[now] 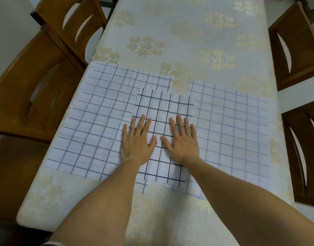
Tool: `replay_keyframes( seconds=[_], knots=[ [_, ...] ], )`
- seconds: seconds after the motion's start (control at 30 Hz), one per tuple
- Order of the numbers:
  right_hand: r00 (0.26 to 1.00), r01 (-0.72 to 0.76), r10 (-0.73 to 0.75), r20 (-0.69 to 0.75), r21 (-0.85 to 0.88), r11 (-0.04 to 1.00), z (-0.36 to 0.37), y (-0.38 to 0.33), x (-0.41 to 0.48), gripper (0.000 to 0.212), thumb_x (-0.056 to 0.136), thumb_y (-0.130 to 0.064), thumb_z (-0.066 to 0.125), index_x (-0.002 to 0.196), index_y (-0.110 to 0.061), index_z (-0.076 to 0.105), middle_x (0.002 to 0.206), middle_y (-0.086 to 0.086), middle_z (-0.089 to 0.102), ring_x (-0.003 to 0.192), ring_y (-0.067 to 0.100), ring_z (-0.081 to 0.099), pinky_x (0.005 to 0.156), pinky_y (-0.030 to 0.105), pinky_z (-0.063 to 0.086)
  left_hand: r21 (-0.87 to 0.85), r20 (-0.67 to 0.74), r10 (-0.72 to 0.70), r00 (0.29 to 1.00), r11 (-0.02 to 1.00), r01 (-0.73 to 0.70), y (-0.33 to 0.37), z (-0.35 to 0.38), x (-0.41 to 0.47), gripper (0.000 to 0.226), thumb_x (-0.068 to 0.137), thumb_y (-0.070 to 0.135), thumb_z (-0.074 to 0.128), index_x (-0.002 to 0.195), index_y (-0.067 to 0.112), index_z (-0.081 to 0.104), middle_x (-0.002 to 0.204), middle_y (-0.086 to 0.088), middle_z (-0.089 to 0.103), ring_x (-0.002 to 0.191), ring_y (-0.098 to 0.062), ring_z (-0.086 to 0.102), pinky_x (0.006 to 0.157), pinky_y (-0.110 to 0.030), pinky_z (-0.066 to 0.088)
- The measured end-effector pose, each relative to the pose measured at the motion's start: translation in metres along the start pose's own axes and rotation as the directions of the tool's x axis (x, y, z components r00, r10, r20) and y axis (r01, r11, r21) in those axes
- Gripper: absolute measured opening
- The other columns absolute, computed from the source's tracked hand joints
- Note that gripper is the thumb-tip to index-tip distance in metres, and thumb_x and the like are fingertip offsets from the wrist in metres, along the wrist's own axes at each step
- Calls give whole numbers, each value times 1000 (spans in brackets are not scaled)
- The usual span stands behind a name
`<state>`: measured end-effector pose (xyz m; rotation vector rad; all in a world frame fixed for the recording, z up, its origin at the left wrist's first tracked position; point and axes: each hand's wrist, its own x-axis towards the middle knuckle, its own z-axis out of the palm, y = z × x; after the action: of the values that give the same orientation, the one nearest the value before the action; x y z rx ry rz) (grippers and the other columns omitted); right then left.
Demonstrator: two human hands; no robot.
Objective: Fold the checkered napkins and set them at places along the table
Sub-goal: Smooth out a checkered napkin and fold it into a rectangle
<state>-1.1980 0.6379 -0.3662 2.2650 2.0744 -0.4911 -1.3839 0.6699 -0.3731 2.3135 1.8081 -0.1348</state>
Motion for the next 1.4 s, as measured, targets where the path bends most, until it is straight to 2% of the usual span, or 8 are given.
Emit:
replay_keyframes(
  seconds=[0.2,0.37,0.57,0.77,0.87,1.13,1.33,1.4],
  knots=[
    [996,22,-28,80,73,997,-10,1,2,78,97,-73,9,159,-31,-16,165,-1,-27,149,22,-31,123,46,-14,7,44,-4,999,1000,4,2,-8,-2,74,98,67,2,158,31,-21,166,6,-27,153,-23,-24,124,-53,-6],
    [944,-206,297,-144,445,872,-35,7,-11,66,100,-35,54,154,-9,27,156,17,30,140,33,35,112,43,39,-74,170,21,985,997,-8,0,-19,2,77,94,74,-3,156,34,-24,162,9,-33,150,-20,-32,123,-52,-15],
    [855,-503,476,204,549,667,-40,19,-19,45,97,-37,57,123,-2,48,106,13,64,95,32,65,74,39,52,-152,146,-33,989,987,55,25,-48,9,68,105,59,12,163,25,1,170,-1,-10,156,-24,-16,125,-48,-11],
    [854,-489,444,271,710,507,-46,23,-17,28,89,-28,65,68,-12,57,57,3,54,57,23,53,57,31,46,-15,121,435,892,900,-436,92,-63,18,67,105,11,42,162,28,9,171,1,-3,157,-27,-8,127,-46,-1],
    [887,-439,365,283,760,479,-51,28,-21,25,90,-23,60,69,-11,58,60,5,58,56,20,54,55,30,44,71,210,537,817,825,-560,110,-69,28,86,93,-8,51,160,33,16,171,3,-3,157,-28,-7,127,-47,1],
    [910,-391,257,326,880,270,-57,47,-40,16,90,-7,69,97,-10,55,81,13,66,63,18,66,61,33,59,365,284,685,671,569,-736,113,-91,57,38,102,8,52,136,25,53,167,1,22,157,-23,0,127,-47,-3],
    [938,-343,150,312,787,513,-70,72,-42,9,96,-17,67,100,-10,71,76,7,66,67,16,63,73,34,60,329,326,673,664,578,-747,101,-106,72,13,104,26,53,112,27,63,131,4,63,146,-18,36,126,-43,-4],
    [947,-317,148,287,742,591,-74,80,-39,14,98,-21,64,94,-10,73,70,6,65,62,16,61,69,33,59,207,339,630,699,675,-708,100,-115,74,14,104,34,54,100,25,64,104,2,68,119,-19,58,123,-40,20]
  ],
)
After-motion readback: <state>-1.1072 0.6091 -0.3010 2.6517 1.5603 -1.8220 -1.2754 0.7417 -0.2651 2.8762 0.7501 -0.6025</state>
